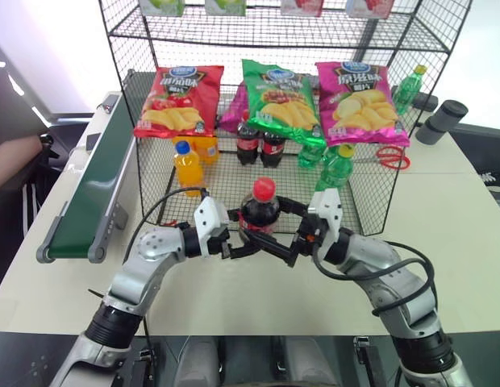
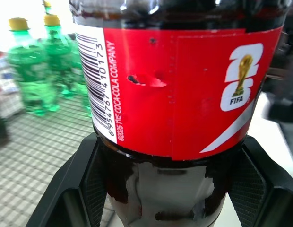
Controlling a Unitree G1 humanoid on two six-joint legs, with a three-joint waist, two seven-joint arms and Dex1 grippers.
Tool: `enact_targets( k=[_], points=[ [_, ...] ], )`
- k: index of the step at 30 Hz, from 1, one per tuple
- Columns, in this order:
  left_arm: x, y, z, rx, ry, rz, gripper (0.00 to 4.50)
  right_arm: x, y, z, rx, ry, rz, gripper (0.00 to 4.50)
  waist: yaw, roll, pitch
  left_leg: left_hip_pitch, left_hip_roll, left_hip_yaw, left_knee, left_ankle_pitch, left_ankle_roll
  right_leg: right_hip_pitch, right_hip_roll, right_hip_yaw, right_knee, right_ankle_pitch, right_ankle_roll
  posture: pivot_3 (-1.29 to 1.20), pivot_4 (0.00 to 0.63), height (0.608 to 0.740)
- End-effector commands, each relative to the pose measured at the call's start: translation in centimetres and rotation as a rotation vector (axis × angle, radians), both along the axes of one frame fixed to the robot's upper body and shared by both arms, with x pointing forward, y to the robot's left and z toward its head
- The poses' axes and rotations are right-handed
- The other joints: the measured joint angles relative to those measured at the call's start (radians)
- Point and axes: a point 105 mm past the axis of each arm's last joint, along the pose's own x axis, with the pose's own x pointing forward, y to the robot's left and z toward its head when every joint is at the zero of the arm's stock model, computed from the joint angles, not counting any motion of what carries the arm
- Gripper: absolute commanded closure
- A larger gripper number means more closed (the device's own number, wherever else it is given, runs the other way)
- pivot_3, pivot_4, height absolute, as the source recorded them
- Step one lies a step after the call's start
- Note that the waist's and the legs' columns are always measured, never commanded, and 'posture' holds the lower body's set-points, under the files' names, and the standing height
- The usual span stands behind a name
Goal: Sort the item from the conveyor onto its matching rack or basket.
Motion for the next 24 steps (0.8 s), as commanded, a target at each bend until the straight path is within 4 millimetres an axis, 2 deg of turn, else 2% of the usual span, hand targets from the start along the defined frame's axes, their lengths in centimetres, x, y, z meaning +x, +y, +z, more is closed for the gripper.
enact_targets(
  k=[1,6,9,11,12,13,18,22,24],
  points=[
    [-0.3,-0.6,1.7,-0.025,-0.079,-0.043,1.63,-0.8,0.2,1.4,0.034,-0.045,0.020,0.00,0.001,0.000,0.000,0.000,0.000,0.000,0.000,0.000,0.000,0.000,0.000,0.000,0.000,0.000,0.000,0.00,0.150,0.740],
    [-0.2,-0.7,1.6,-0.014,-0.087,-0.046,1.63,-0.8,0.1,1.4,0.036,-0.039,0.024,1.51,0.001,0.000,0.000,0.000,0.000,0.000,0.001,0.000,0.000,0.000,0.001,0.000,0.000,0.000,0.000,0.00,0.150,0.740],
    [-0.4,-0.6,1.5,-0.017,-0.059,-0.058,1.63,-0.6,0.0,1.4,0.031,-0.045,0.018,1.51,0.001,0.000,0.000,0.000,0.000,0.000,0.001,0.000,0.000,0.000,0.001,0.000,0.000,0.000,0.000,0.00,0.150,0.740],
    [-0.1,-0.3,1.2,-0.006,-0.049,-0.040,0.60,-0.3,0.0,1.5,0.028,-0.054,0.008,1.51,0.001,0.000,0.000,0.000,0.000,0.000,0.001,0.000,0.000,0.000,0.001,0.000,0.000,0.000,0.000,0.00,0.150,0.740],
    [0.1,0.1,0.9,0.008,-0.055,-0.011,0.24,0.0,-0.1,1.5,0.027,-0.064,-0.006,1.51,0.001,0.000,0.000,0.000,0.000,0.000,0.001,0.000,0.000,0.000,0.001,0.000,0.000,0.000,0.000,0.00,0.150,0.740],
    [0.4,0.5,0.5,0.020,-0.055,0.016,0.11,0.4,-0.2,1.6,0.026,-0.073,-0.023,1.51,0.001,0.000,0.000,0.000,0.000,0.000,0.001,0.000,0.000,0.000,0.001,0.000,0.000,0.000,0.000,0.00,0.150,0.740],
    [0.8,3.7,-0.9,0.031,-0.022,0.163,0.11,2.6,-1.5,1.6,0.032,-0.104,-0.149,1.51,-0.002,0.000,0.000,0.001,0.001,0.000,0.000,0.000,0.000,0.000,0.002,0.000,0.001,0.000,0.000,0.00,0.150,0.740],
    [0.8,7.6,-1.8,-0.020,0.027,0.380,0.11,5.6,-2.9,0.1,0.014,-0.104,-0.315,1.51,-0.004,0.000,0.000,0.001,0.001,0.000,0.000,0.000,0.000,0.000,0.001,0.001,0.001,0.000,0.000,0.00,0.150,0.740],
    [0.6,8.6,-1.8,-0.046,0.020,0.458,0.11,7.1,-3.1,-0.6,0.015,-0.113,-0.385,1.51,-0.003,0.000,0.000,0.002,0.001,0.001,0.000,0.000,0.000,0.001,0.000,0.001,0.001,0.000,0.000,0.00,0.150,0.740]
  ],
)
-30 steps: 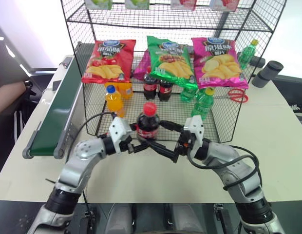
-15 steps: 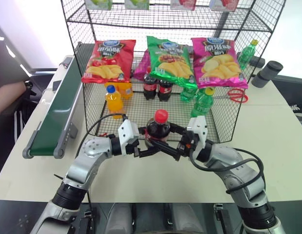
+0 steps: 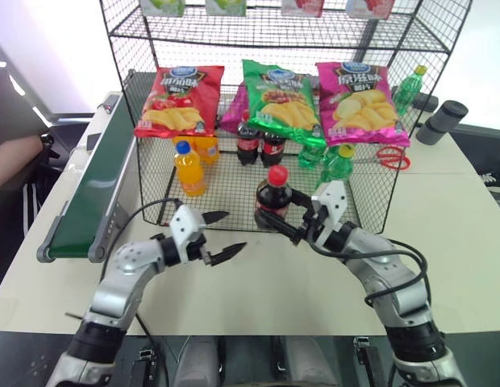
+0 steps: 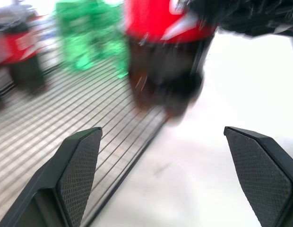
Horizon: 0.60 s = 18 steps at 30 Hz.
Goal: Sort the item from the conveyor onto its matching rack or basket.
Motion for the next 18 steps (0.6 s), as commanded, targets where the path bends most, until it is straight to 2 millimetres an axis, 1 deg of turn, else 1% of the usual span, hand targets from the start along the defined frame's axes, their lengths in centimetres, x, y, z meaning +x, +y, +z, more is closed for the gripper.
enact_targets(
  k=[1,5,11,18],
  points=[
    [-0.1,1.4,1.8,-0.052,-0.085,0.117,0.11,2.3,-0.6,0.9,0.024,-0.098,-0.114,1.51,0.000,0.000,0.000,0.000,0.000,0.000,0.000,0.000,0.000,0.000,-0.001,0.000,0.000,0.000,0.000,0.00,0.150,0.740],
    [-0.6,1.8,2.1,-0.073,-0.100,0.187,0.11,5.1,-0.2,0.9,0.087,-0.116,-0.215,1.51,0.000,0.001,0.000,0.000,0.000,0.001,0.000,0.000,0.000,0.000,-0.002,0.000,0.000,0.000,0.000,0.00,0.150,0.740],
    [-0.8,1.4,2.5,-0.086,-0.106,0.207,0.11,8.0,0.7,-0.2,0.098,-0.108,-0.299,1.51,-0.003,0.001,0.000,0.000,0.000,0.001,0.000,0.000,0.000,0.000,-0.003,0.000,0.001,0.000,0.000,0.00,0.150,0.740],
    [-1.1,0.8,2.4,-0.083,-0.102,0.194,0.11,9.5,1.4,-1.2,0.104,-0.082,-0.323,1.51,-0.005,0.001,0.001,0.000,0.000,0.001,-0.001,0.000,0.000,-0.001,-0.003,0.000,0.001,0.000,0.000,0.00,0.150,0.740]
  ],
)
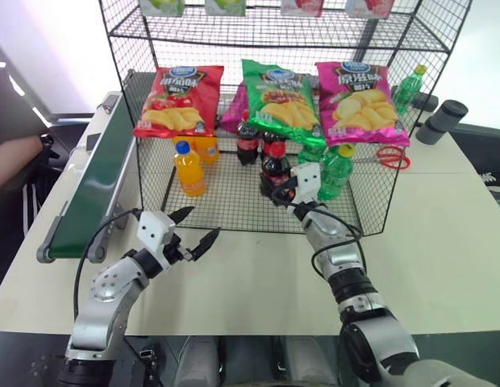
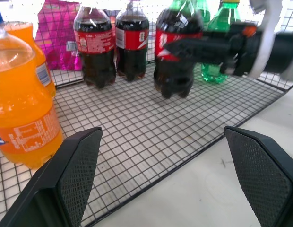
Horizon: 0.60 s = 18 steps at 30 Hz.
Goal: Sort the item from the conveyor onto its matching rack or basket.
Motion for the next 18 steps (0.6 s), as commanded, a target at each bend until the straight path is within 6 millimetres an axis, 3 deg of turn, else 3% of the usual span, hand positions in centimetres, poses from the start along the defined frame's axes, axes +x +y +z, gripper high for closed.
enact_targets(
  k=[1,9,12,18],
  points=[
    [-0.3,-0.7,0.9,0.000,-0.040,-0.026,0.11,0.8,0.3,2.5,0.024,-0.096,0.000,1.51,-0.001,0.000,0.000,0.000,0.000,0.000,0.000,0.000,0.000,0.000,0.000,0.000,0.000,0.000,0.000,0.00,0.150,0.740],
    [0.1,-1.1,0.9,0.005,-0.042,-0.046,0.11,0.7,0.8,1.9,0.047,-0.072,0.043,1.51,-0.002,0.000,0.000,0.000,0.000,0.000,0.000,0.000,0.000,0.000,-0.001,0.000,0.000,0.000,0.000,0.00,0.150,0.740],
    [0.3,-1.5,1.0,0.002,-0.046,-0.063,0.00,0.6,0.9,2.0,0.057,-0.073,0.055,0.06,-0.002,0.000,0.000,0.000,0.000,0.000,0.000,0.000,0.000,0.000,-0.001,0.000,0.001,0.000,0.000,0.00,0.150,0.740],
    [0.4,-1.7,1.1,-0.002,-0.044,-0.068,0.00,-0.2,-0.1,2.7,-0.015,-0.147,0.074,0.06,-0.006,0.000,0.000,0.001,0.000,0.000,0.000,0.000,0.000,0.000,-0.001,0.000,0.001,0.000,0.000,0.00,0.150,0.740]
  ],
)
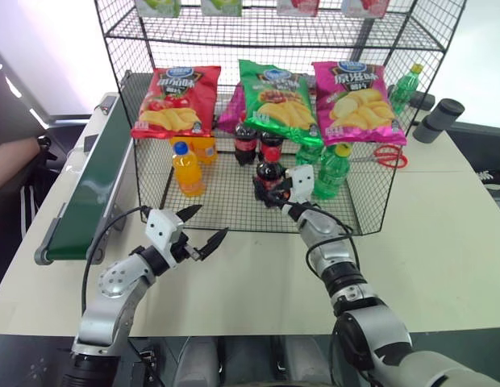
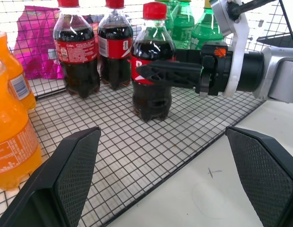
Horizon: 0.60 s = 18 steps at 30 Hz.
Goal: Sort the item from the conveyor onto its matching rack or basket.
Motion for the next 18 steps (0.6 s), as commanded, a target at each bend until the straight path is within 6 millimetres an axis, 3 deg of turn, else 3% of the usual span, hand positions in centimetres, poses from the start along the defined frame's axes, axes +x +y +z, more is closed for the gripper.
enact_targets(
  k=[1,5,10,18],
  points=[
    [0.1,-0.5,0.9,-0.004,-0.034,-0.018,0.00,-0.7,-1.1,2.5,-0.048,-0.133,0.018,0.06,0.001,0.000,0.000,0.000,0.000,0.000,0.000,0.000,0.000,0.000,0.000,0.000,0.000,0.000,0.000,0.00,0.150,0.740],
    [0.1,-0.4,1.0,-0.004,-0.035,-0.015,0.00,-2.5,-3.3,2.5,-0.128,-0.155,0.062,0.06,0.008,0.000,0.000,0.000,-0.001,0.000,0.000,0.000,0.000,0.001,-0.001,0.000,-0.001,0.000,0.000,0.00,0.150,0.740],
    [0.0,0.3,0.7,0.008,-0.026,-0.001,0.00,-6.2,-7.3,2.2,-0.263,-0.123,0.140,0.06,0.009,0.000,0.000,0.000,0.000,0.000,0.000,0.000,0.000,0.001,-0.001,0.000,-0.002,0.000,0.000,0.00,0.150,0.740],
    [0.7,3.7,-0.1,0.082,0.041,0.076,0.00,-11.8,-13.7,3.7,-0.356,-0.005,0.154,0.06,0.010,0.001,0.000,0.002,0.000,0.000,0.000,0.000,0.000,0.003,0.000,0.000,-0.002,0.000,-0.001,0.00,0.150,0.740]
  ],
)
